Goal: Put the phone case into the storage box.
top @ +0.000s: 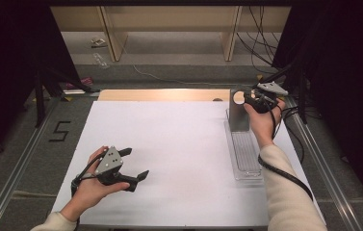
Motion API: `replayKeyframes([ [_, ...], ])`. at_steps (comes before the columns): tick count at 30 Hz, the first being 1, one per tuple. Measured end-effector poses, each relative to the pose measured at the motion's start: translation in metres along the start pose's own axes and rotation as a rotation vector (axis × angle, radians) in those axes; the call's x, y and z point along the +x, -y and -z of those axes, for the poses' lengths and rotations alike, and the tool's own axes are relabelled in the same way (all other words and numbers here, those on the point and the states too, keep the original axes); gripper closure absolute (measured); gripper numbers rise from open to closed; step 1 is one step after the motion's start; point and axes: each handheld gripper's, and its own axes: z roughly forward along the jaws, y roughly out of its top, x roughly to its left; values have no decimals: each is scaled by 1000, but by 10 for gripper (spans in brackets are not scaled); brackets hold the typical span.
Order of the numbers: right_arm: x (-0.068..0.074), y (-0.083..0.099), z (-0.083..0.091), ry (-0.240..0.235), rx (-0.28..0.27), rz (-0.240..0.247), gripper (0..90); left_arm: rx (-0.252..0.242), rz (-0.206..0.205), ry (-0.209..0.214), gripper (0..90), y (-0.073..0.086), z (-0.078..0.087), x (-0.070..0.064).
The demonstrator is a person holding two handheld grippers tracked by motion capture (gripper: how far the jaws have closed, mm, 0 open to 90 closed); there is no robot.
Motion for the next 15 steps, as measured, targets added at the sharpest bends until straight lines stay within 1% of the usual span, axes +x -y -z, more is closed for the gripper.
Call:
replayKeyframes([
  [3,2,0,2,-6,1,-6,460,-1,3,-2,53,0,0,0],
  [8,5,0,8,-12,9,8,400,-2,6,-5,58,0,0,1],
  [12,7,0,13,-35,18,8,346,-2,7,-6,59,0,0,1],
  [13,7,0,14,-43,19,16,330,-1,7,-7,60,0,0,1],
  [15,7,1,17,-53,18,17,316,1,6,-9,60,1,0,1],
])
